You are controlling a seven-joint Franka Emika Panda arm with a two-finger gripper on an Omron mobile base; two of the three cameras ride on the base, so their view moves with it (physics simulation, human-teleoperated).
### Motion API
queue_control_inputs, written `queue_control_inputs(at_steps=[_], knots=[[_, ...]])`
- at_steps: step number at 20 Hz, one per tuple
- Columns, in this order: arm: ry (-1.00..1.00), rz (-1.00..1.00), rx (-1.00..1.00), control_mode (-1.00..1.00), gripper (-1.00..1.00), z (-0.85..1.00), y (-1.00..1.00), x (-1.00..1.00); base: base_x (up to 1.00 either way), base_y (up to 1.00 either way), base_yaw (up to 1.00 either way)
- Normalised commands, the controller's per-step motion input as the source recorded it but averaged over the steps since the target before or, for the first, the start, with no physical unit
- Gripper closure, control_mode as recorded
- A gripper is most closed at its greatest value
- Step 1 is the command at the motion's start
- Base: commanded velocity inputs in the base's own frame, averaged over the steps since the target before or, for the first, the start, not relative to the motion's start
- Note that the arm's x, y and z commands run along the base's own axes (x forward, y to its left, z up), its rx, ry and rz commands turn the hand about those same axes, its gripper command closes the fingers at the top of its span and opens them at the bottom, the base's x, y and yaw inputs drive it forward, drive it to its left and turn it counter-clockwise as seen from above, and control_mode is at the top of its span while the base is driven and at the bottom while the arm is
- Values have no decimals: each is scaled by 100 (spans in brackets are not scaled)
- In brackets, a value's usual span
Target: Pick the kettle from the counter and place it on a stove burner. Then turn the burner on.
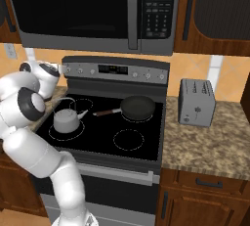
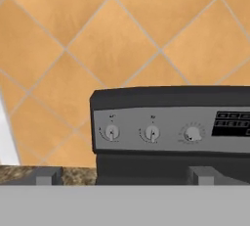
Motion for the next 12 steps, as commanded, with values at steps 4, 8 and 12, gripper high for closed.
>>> queue_control_inputs(at_steps=[4,8,12], knots=[[0,-2,-2,-100,-100,-6,21,22,0,0,0],[0,-7,-1,-100,-100,0,25,28,0,0,0],[0,-3,0,-100,-100,0,2,13,0,0,0]])
